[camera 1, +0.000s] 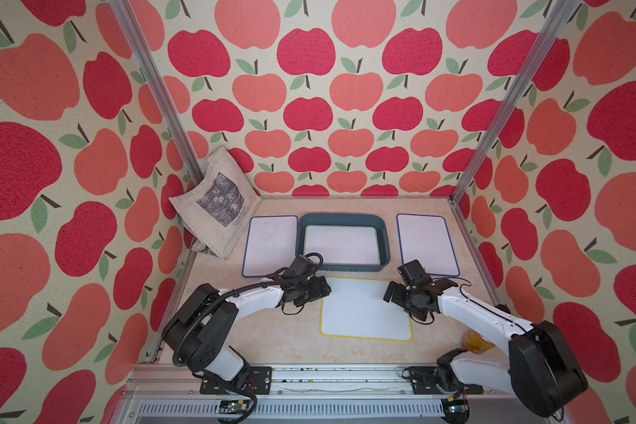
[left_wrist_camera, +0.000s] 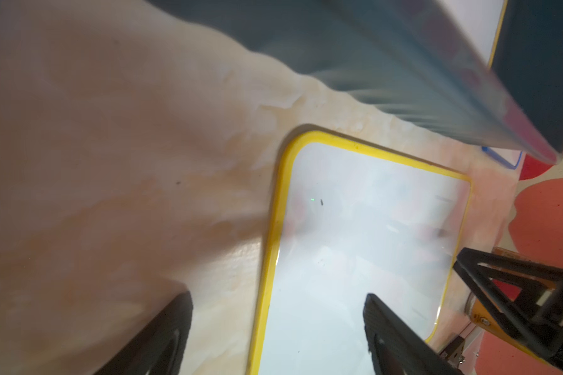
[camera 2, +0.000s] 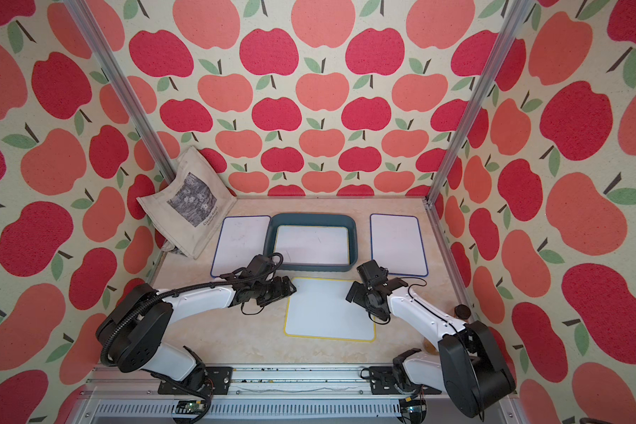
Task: Put the whiteboard into the storage box
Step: Move the whiteboard to the center of the board.
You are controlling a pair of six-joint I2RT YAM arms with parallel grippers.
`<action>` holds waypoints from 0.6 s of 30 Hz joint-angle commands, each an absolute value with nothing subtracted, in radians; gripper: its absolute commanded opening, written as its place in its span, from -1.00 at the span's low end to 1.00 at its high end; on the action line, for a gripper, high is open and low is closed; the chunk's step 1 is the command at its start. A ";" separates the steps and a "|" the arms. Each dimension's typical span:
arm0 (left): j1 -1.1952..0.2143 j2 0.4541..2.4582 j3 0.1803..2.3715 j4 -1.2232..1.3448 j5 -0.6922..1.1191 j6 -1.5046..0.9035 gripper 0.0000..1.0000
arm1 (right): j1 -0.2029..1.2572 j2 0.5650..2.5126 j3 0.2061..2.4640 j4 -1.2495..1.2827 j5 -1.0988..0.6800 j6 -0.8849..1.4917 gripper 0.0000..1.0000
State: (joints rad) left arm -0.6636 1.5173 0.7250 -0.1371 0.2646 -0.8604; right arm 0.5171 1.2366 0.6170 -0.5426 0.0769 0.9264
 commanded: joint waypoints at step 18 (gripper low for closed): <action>-0.775 1.714 0.823 -0.305 0.386 -0.824 0.70 | 0.523 1.275 0.547 -0.520 -0.025 0.807 0.99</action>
State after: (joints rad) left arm -0.7689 1.6424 0.8642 -0.2169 0.3424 -0.8139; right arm 0.5171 1.2648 0.5991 -0.5667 0.0608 0.8261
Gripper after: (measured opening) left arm 0.850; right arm 0.993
